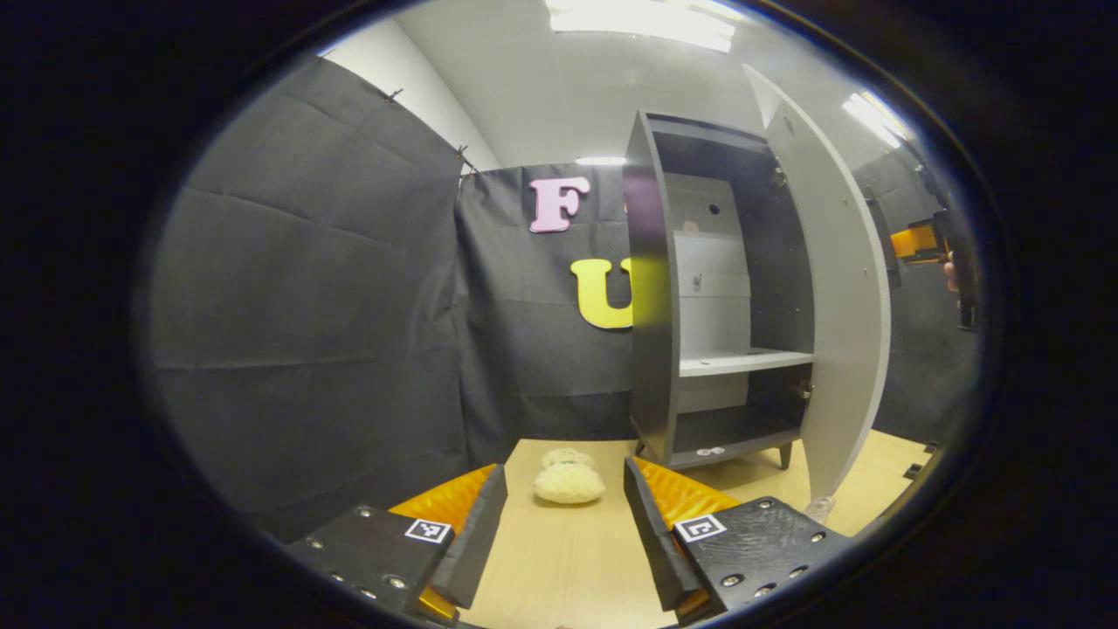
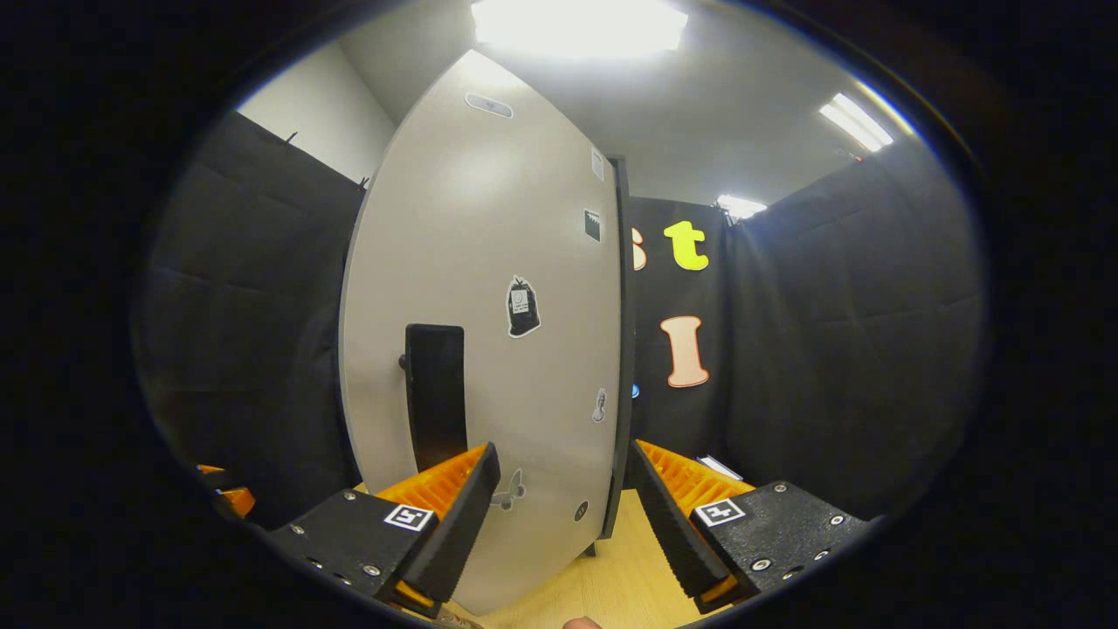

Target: Open the cabinet door with the right hand, grasp the bottle in the cabinet with the left hand and place it on the coaster, then close the cabinet door with the right hand.

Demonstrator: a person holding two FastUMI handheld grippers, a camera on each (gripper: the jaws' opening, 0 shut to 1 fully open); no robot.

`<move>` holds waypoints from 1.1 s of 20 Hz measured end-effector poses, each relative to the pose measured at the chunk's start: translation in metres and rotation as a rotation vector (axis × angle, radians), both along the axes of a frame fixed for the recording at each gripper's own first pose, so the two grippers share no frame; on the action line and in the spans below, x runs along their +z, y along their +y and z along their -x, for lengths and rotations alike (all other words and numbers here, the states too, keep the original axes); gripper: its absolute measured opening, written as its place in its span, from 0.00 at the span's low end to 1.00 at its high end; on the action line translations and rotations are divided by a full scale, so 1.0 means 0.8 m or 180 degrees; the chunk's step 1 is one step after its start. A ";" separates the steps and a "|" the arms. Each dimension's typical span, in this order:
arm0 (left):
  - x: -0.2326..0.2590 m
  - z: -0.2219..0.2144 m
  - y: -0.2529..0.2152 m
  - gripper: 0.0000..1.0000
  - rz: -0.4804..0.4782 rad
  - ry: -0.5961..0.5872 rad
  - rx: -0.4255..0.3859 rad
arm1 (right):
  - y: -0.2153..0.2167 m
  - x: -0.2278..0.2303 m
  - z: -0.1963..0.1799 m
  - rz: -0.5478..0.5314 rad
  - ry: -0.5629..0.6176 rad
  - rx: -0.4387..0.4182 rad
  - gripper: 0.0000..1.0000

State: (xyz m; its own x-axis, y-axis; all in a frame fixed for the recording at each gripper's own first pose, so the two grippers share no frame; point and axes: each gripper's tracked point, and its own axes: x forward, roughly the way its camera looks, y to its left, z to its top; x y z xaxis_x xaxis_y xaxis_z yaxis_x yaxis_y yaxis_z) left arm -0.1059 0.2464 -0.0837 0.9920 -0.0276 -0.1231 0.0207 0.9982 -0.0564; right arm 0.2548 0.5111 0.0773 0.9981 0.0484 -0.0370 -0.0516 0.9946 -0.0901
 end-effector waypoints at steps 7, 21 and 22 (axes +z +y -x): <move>-0.004 0.013 0.039 0.80 -0.0012 0.0026 0.0151 | 0.046 -0.006 -0.021 0.0045 0.0000 0.0181 0.94; 0.004 0.016 0.059 0.80 0.0063 0.0050 0.0192 | 0.068 -0.033 -0.044 -0.0121 0.0111 0.0220 0.94; 0.006 0.012 0.056 0.80 0.0073 0.0048 0.0178 | 0.067 -0.034 -0.043 -0.0118 0.0115 0.0210 0.94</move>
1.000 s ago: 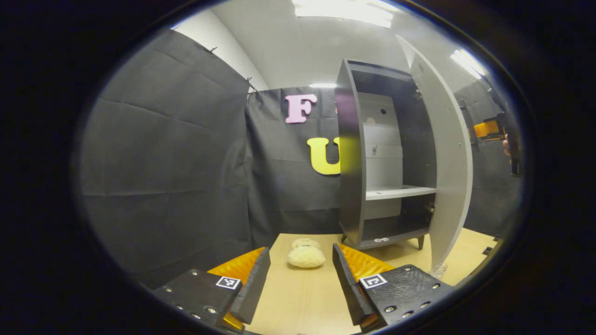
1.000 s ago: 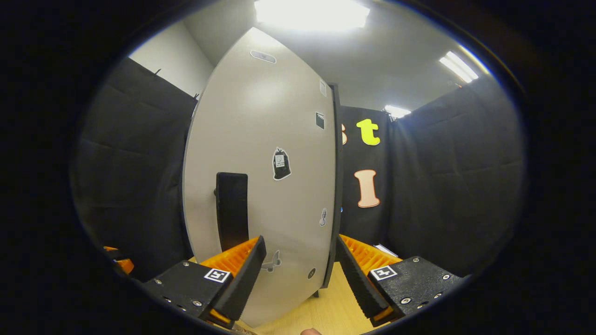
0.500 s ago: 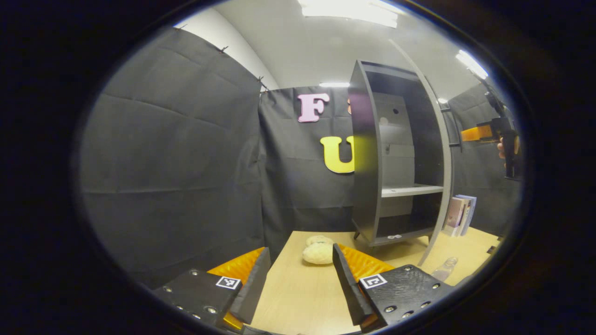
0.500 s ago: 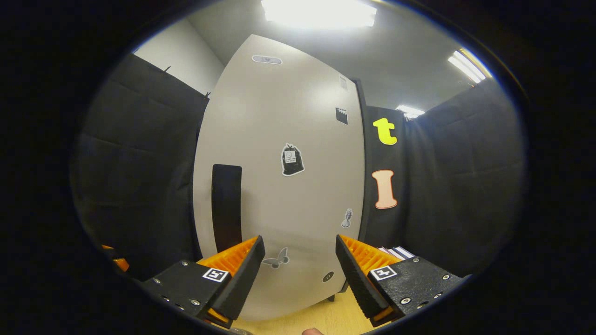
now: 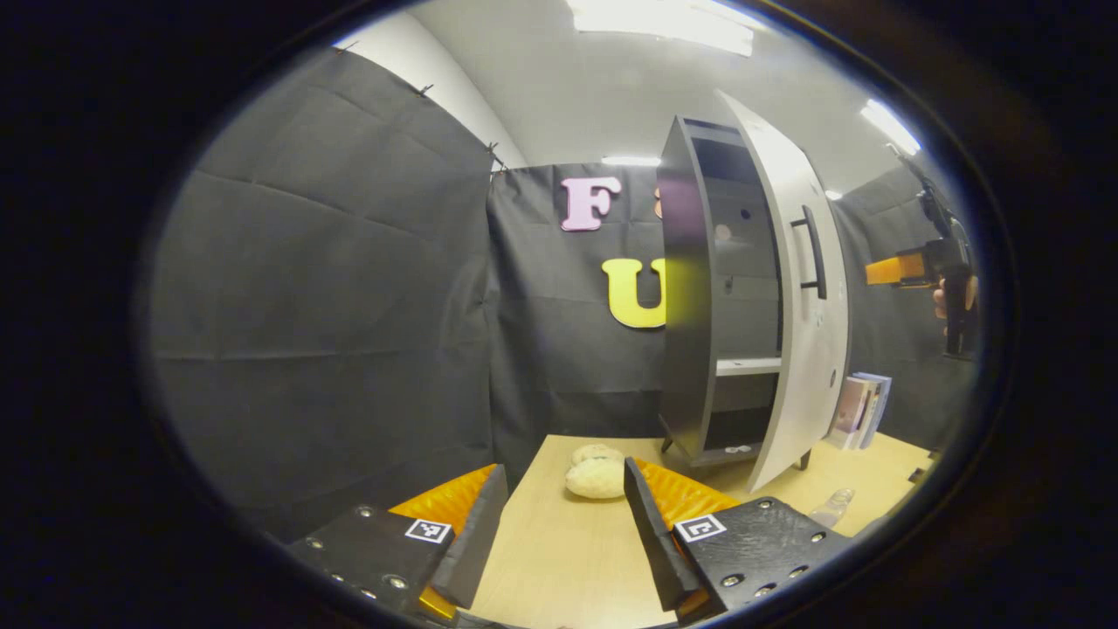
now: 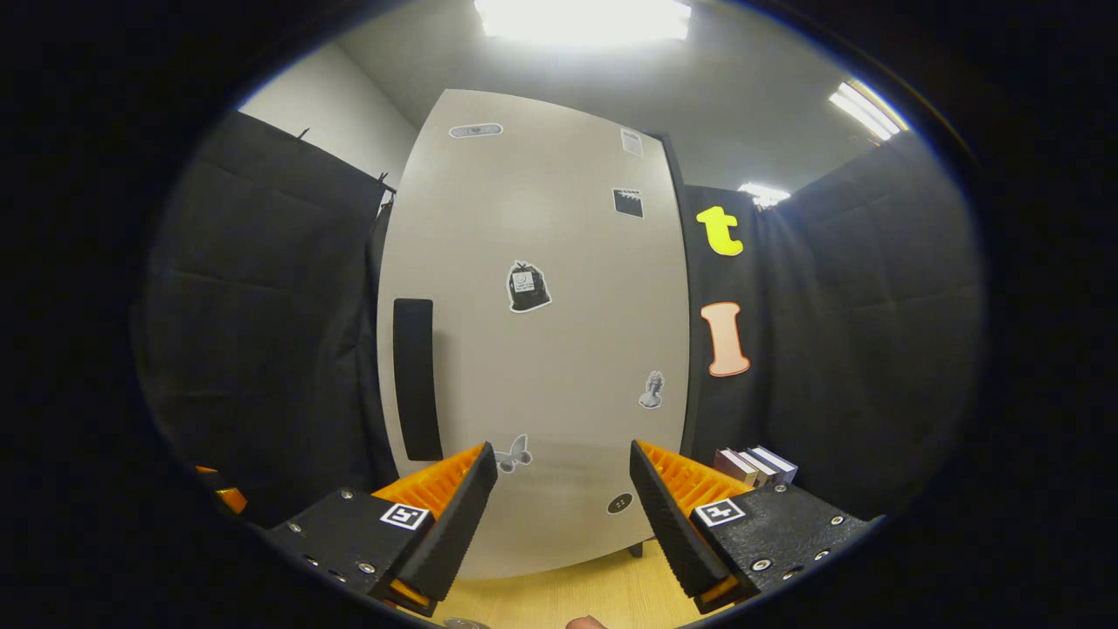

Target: Open the cabinet door with the right hand, grasp the bottle in the cabinet with the left hand and place it on the coaster, then close the cabinet door with the right hand.

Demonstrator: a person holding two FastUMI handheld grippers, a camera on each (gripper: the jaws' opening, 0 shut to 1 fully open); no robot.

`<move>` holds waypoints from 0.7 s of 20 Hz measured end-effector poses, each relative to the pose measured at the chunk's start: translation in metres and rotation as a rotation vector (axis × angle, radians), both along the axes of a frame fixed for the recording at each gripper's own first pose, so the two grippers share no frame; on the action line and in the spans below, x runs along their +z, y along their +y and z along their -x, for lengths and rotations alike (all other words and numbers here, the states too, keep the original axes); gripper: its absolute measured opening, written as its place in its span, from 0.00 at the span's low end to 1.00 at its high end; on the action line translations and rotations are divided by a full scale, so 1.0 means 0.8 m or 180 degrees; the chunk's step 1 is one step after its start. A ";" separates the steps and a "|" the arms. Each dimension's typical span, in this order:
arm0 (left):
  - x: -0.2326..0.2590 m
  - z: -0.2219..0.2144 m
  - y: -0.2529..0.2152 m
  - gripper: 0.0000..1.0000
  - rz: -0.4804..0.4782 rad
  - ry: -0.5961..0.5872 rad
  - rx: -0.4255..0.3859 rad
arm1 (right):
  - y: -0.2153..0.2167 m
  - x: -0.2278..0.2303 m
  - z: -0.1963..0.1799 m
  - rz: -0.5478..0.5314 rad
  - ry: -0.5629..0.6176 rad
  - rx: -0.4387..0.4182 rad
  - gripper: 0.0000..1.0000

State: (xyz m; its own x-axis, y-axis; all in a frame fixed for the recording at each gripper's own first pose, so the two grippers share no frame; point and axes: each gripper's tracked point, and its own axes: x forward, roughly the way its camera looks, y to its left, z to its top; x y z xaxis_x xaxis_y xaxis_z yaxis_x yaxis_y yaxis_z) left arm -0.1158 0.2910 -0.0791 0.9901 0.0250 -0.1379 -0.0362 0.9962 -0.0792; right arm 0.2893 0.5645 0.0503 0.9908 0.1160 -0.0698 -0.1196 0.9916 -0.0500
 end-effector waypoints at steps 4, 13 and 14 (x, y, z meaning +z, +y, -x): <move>0.009 -0.012 -0.020 0.78 0.0050 0.0002 -0.0047 | -0.010 0.005 0.026 0.0031 -0.0020 0.0010 0.94; 0.064 -0.034 -0.123 0.76 0.0006 -0.0125 -0.0121 | -0.061 0.008 0.059 0.0025 -0.0014 0.0104 0.94; 0.071 -0.037 -0.137 0.74 0.0015 -0.0148 -0.0135 | -0.076 0.008 0.055 0.0023 -0.0016 0.0098 0.94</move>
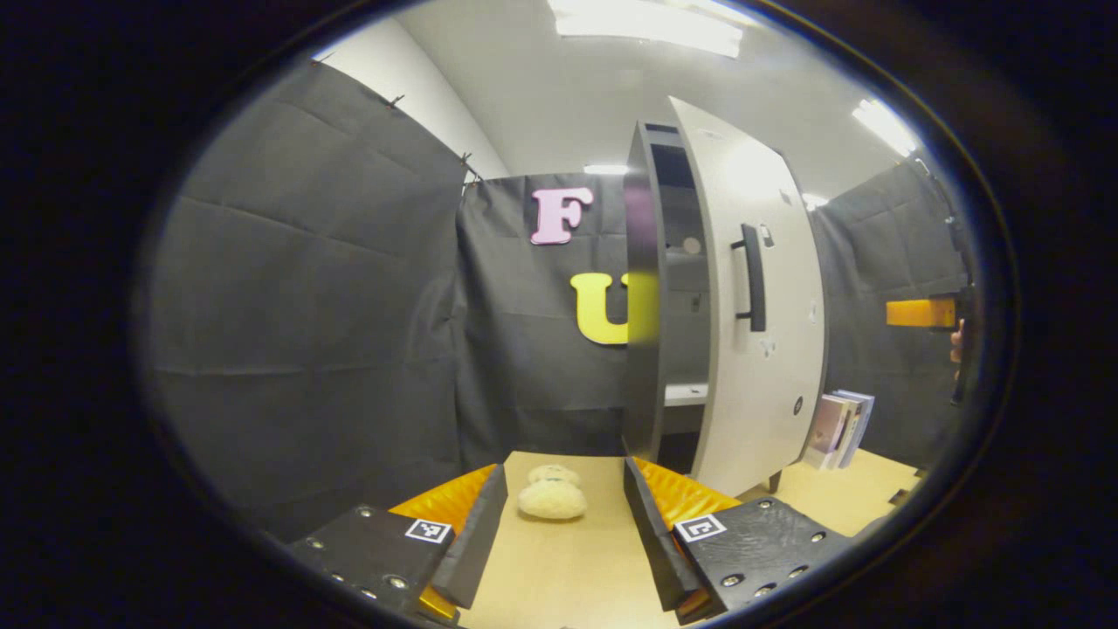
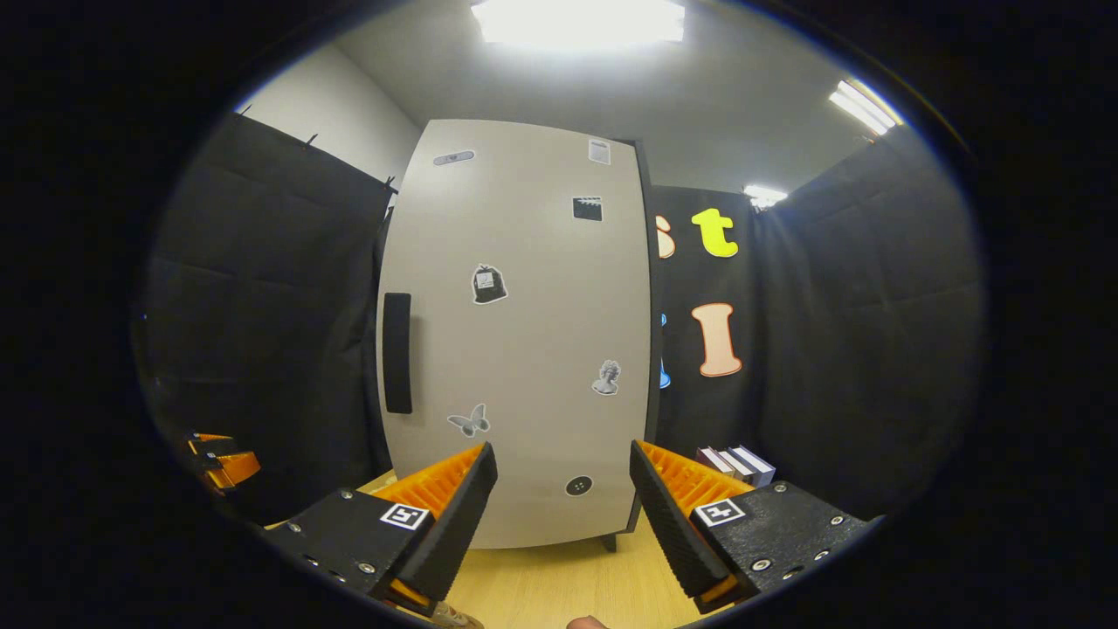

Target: Open the cabinet door with the right hand, grasp the bottle in the cabinet with the left hand and place it on the coaster, then close the cabinet door with the right hand.

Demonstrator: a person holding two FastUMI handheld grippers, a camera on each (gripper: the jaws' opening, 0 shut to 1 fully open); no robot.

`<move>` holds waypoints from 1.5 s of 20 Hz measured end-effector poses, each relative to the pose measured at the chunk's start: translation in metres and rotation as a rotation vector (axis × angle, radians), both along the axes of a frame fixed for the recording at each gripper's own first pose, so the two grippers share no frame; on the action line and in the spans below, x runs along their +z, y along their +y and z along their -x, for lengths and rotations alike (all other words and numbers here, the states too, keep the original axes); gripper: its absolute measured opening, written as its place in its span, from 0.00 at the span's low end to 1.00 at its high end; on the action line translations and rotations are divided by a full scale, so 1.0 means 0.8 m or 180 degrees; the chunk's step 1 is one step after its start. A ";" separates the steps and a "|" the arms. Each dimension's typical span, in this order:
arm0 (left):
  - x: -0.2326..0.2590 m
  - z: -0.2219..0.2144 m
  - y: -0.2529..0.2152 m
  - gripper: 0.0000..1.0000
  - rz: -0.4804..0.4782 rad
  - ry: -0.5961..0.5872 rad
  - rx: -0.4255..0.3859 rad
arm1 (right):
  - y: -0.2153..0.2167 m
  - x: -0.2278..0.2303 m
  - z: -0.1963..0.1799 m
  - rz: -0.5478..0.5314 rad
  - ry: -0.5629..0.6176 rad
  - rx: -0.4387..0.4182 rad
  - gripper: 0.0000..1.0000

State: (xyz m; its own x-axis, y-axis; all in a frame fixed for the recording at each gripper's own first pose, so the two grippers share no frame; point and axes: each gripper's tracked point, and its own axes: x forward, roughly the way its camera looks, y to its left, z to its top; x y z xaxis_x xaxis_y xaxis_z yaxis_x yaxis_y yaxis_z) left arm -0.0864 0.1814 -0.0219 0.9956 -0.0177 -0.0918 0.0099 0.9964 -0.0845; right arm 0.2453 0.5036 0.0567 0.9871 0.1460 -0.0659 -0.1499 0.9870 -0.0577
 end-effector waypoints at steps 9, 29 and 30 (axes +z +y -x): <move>0.036 -0.011 -0.100 0.77 -0.0113 -0.0097 -0.0128 | -0.091 -0.003 0.001 0.0002 -0.0032 -0.0080 0.94; 0.056 -0.011 -0.202 0.77 -0.0230 -0.0162 -0.0133 | -0.178 -0.046 -0.001 -0.0135 0.0042 -0.0226 0.95; 0.055 -0.009 -0.200 0.80 -0.0222 -0.0158 -0.0122 | -0.177 -0.046 -0.002 -0.0147 0.0044 -0.0225 0.94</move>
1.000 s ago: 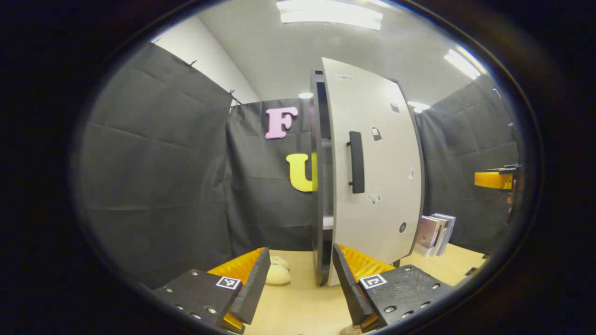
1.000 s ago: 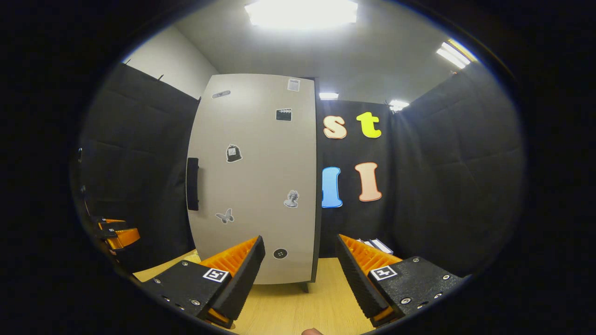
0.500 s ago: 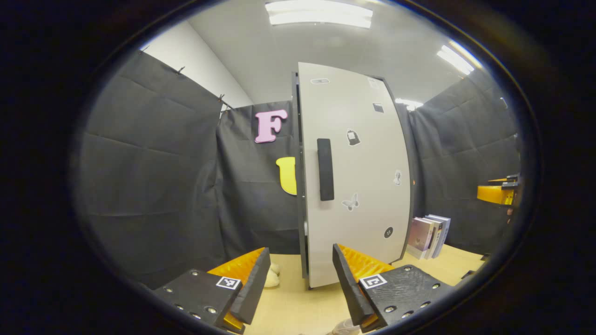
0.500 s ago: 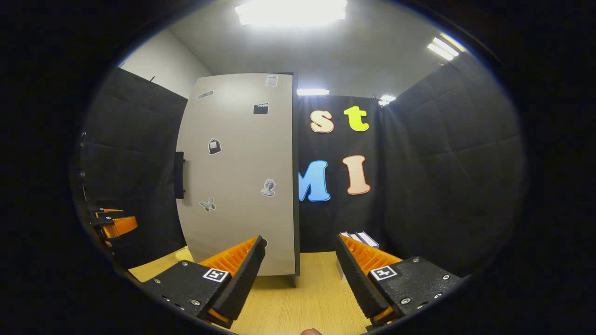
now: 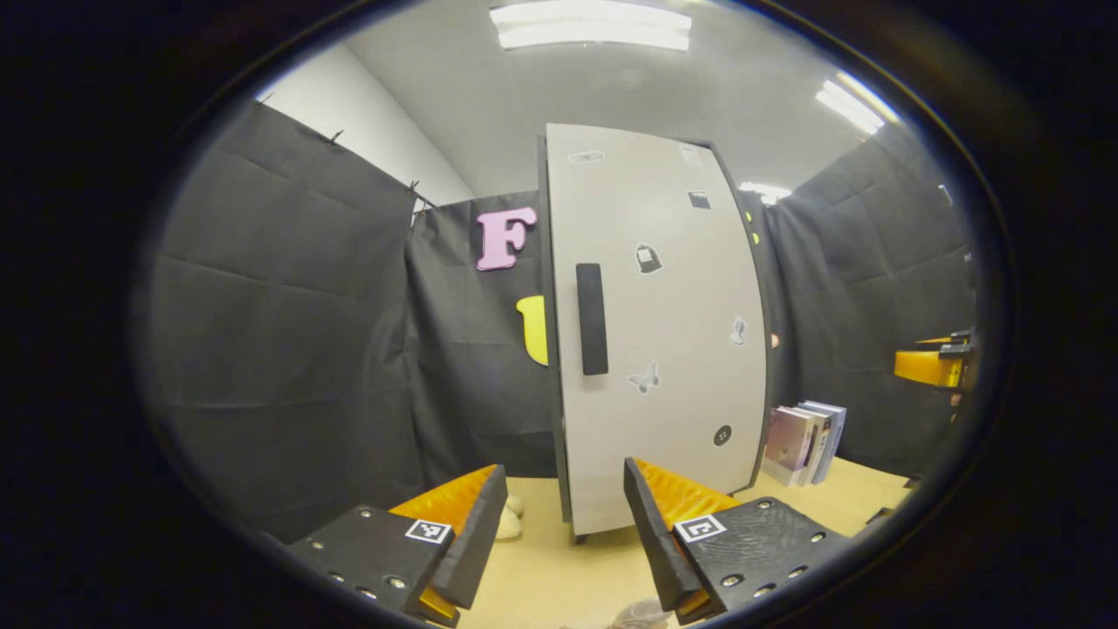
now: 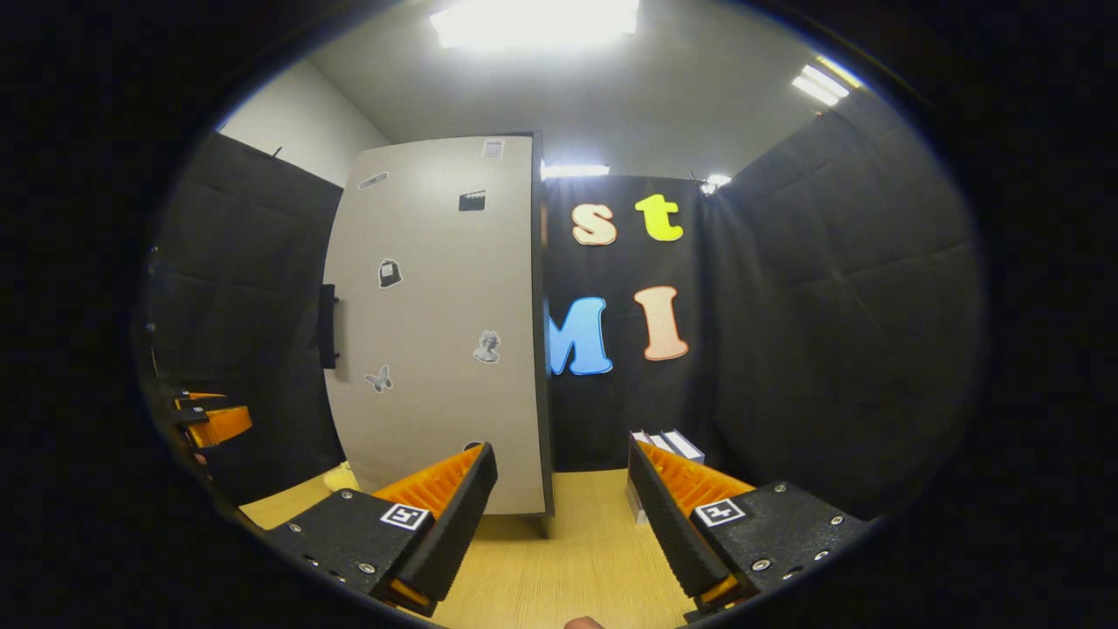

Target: Open the cabinet door with the right hand, grasp the bottle in the cabinet with the left hand and place it on the coaster, then close the cabinet door with the right hand.

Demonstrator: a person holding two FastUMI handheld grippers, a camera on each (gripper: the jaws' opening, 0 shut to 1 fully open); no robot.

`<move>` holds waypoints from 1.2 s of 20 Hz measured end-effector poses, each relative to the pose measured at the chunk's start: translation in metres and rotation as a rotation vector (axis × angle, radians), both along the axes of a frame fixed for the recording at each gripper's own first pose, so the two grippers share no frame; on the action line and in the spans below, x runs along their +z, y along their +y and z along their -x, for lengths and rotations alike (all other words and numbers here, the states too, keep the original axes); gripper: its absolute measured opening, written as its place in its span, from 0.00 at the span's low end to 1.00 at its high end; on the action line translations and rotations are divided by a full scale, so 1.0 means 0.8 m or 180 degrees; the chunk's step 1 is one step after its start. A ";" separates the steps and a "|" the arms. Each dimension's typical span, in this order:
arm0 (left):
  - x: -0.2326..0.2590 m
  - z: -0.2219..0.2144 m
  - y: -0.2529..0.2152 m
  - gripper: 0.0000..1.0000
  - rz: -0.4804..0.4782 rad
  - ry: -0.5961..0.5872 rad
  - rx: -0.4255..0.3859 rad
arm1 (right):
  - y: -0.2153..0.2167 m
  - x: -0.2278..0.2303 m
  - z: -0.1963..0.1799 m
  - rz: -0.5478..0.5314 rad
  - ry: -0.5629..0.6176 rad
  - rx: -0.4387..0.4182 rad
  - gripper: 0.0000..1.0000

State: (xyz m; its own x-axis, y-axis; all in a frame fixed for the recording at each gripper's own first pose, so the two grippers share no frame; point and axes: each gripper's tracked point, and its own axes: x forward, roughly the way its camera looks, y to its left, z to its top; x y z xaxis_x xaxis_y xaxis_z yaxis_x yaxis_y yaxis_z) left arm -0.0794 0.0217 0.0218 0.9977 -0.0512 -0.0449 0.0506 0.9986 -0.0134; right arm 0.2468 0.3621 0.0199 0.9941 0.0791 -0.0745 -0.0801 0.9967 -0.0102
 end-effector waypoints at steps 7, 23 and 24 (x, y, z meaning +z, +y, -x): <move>0.000 0.004 0.020 0.80 0.0033 -0.0009 0.0080 | 0.017 0.004 0.001 0.0037 -0.0036 0.0010 0.94; 0.003 0.011 0.031 0.77 0.0041 -0.0016 0.0102 | 0.028 0.002 0.002 0.0062 -0.0094 -0.0006 0.94; 0.004 0.012 0.031 0.77 0.0043 -0.0017 0.0100 | 0.027 0.003 0.001 0.0060 -0.0099 -0.0007 0.94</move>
State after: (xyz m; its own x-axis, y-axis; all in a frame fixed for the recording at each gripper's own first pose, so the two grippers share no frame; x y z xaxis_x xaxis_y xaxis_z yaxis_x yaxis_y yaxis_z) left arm -0.0887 0.0464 0.0250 0.9990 -0.0204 -0.0392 0.0194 0.9995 -0.0267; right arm 0.2461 0.3841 0.0222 0.9961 0.0757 -0.0450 -0.0771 0.9965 -0.0314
